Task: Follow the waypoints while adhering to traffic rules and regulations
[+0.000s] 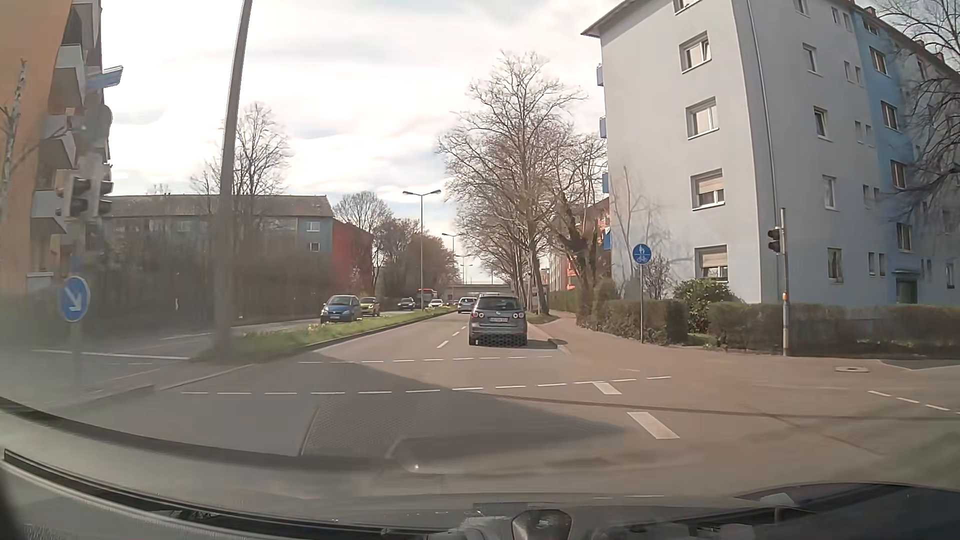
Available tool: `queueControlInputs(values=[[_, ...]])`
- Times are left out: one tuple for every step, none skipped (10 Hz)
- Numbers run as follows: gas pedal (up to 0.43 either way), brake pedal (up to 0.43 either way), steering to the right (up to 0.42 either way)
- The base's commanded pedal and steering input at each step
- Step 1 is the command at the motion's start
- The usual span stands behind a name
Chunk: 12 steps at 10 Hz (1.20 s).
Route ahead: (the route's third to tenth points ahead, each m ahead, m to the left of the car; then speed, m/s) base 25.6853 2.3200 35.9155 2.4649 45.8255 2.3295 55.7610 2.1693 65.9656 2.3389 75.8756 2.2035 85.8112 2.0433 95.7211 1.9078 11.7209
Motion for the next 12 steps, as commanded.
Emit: queueControlInputs(values=[[0.098,0.0,0.001],[0.118,0.0,0.0],[0.118,0.0,0.0],[0.118,0.0,0.0],[0.118,0.0,-0.001],[0.118,0.0,-0.001],[0.118,0.0,-0.001],[0.118,0.0,-0.001],[0.118,0.0,-0.001],[0.118,0.0,-0.001],[0.118,0.0,-0.001],[0.118,0.0,-0.001]])
